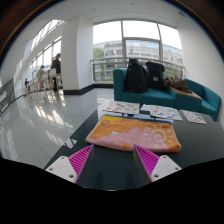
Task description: Fold towel
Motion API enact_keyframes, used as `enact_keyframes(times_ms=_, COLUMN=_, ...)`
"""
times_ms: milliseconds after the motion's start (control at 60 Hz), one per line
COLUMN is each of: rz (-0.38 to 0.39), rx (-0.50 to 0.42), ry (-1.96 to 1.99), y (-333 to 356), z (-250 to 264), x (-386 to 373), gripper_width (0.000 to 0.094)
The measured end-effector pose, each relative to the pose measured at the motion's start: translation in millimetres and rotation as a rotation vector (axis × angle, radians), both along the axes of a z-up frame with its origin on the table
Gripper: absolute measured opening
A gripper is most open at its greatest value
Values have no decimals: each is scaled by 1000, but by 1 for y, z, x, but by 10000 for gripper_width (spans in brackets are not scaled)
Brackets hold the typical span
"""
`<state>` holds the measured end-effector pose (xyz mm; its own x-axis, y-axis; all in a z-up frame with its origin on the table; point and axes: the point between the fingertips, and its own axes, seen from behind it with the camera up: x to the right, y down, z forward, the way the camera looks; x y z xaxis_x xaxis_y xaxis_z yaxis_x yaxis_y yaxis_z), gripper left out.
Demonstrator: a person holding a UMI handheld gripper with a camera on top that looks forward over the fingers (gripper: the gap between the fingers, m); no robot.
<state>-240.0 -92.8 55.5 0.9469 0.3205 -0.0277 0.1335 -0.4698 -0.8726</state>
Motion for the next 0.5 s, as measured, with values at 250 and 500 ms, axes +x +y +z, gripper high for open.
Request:
enact_keyframes(times_ms=250, rz=4, rx=-33, ry=-33, y=87, z=-22, x=-76, gripper_width=566)
enact_keyframes(times_ms=500, rz=-27, rx=-109, ry=-69, y=137, z=-61, x=-106, gripper_width=389)
